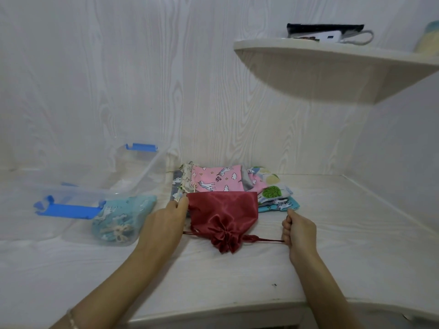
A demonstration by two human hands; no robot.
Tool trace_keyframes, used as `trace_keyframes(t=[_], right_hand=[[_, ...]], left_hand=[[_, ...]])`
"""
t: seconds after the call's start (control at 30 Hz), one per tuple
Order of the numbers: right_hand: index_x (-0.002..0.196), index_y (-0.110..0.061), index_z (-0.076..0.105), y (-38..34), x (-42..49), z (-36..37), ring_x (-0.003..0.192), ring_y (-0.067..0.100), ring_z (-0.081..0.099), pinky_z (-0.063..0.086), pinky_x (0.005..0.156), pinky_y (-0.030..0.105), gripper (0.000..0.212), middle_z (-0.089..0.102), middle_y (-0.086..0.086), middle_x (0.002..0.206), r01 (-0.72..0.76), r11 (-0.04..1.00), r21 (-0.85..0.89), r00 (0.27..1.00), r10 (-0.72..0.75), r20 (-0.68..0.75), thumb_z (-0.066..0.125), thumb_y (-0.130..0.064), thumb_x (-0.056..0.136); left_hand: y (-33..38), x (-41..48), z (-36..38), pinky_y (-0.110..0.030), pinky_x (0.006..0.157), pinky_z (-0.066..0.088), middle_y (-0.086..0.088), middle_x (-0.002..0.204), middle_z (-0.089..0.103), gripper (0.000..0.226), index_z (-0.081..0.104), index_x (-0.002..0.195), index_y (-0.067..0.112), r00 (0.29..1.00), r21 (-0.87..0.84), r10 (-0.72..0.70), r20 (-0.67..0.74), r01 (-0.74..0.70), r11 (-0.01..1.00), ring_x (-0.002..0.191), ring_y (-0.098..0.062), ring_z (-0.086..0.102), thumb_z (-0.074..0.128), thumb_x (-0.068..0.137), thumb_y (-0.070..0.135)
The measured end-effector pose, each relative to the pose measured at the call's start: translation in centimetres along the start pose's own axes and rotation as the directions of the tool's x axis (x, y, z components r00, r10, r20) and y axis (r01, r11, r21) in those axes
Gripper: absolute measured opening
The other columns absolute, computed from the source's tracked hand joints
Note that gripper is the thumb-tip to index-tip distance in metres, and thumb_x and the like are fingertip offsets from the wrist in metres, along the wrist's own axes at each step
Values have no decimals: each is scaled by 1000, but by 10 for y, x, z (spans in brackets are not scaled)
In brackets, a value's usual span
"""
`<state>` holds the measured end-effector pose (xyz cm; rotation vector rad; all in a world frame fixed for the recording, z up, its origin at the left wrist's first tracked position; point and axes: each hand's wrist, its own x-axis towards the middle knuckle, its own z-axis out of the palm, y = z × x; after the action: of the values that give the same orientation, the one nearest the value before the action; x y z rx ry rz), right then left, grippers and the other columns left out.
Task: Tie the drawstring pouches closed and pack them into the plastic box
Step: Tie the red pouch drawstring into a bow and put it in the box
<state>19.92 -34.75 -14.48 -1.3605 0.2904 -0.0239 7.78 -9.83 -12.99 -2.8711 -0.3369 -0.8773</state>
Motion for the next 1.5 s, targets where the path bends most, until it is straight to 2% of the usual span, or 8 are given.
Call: trace_keyframes(t=[0.2, 0.33, 0.5, 0.63, 0.77, 0.93, 1.17, 1.5], right_hand=[[62, -17, 40, 0, 1, 0, 39, 10, 22, 17, 37, 20, 36, 35, 1, 54, 6, 1000, -6, 1000, -6, 6, 51, -17, 96], [69, -10, 55, -5, -3, 2, 42, 10, 30, 24, 39, 23, 31, 48, 5, 59, 68, 996, 60, 985, -77, 157, 50, -21, 97], [105, 2, 61, -31, -18, 29, 54, 13, 42, 31, 43, 21, 41, 60, 10, 77, -183, 942, 282, 758, -48, 650, 45, -24, 77], [95, -8, 53, -43, -25, 60, 44, 8, 33, 17, 37, 17, 19, 58, 7, 66, 1, 991, -134, 576, 109, 810, 44, -23, 89], [116, -10, 60, -46, -32, 83, 44, 8, 28, 18, 40, 20, 38, 53, -1, 56, 367, 772, -518, 479, 320, 817, 38, -25, 89], [93, 0, 63, -42, -46, 88, 50, 9, 23, 14, 48, 27, 21, 36, -4, 59, 508, 748, -427, 323, 294, 899, 59, -19, 87], [63, -18, 49, -25, -44, 84, 43, 4, 28, 19, 41, 18, 35, 41, -9, 50, 477, 833, -281, 469, 29, 882, 57, -24, 97], [86, -5, 54, -22, -39, 75, 40, 6, 25, 9, 40, 21, 21, 45, 0, 51, 272, 946, -174, 530, 4, 848, 50, -20, 100]], left_hand=[[-1, 0, 0, -15, 43, 4, -6, 47, 46, 51, 58, 77, 8, 1000, -23, 0, -7, 0, 1000, 25, -24, 39, 77, 36, -16], [-3, -1, -6, -29, 39, 26, 2, 52, 51, 20, 47, 77, 16, 992, -396, -128, -12, 113, 911, 43, -21, 44, 63, 87, 10], [13, 18, -44, -39, 60, 57, -12, 68, 69, 17, 57, 85, 0, 911, -937, -254, 324, 346, 47, 53, -19, 63, 54, 96, 12], [31, 26, -61, -22, 68, 58, -8, 75, 72, 16, 66, 90, -2, 909, -920, -201, 364, 318, -229, 69, -14, 69, 54, 95, 8], [38, 33, -53, -10, 63, 48, 11, 60, 67, 19, 74, 89, 7, 937, -955, -189, 294, 281, -93, 65, 1, 61, 57, 94, 14], [41, 58, -37, -13, 63, 48, 2, 76, 70, 15, 76, 85, 16, 925, -932, -163, 344, 357, 60, 65, -3, 62, 62, 91, 17], [47, 62, -16, -18, 66, 55, -10, 91, 73, 25, 71, 103, -3, 846, -827, 93, 525, 532, -183, 79, -14, 68, 57, 95, 16], [32, 47, -7, -27, 60, 37, 0, 67, 49, 50, 55, 78, 1, 945, -890, 187, 268, 169, 423, 59, -7, 40, 35, 102, 40]])
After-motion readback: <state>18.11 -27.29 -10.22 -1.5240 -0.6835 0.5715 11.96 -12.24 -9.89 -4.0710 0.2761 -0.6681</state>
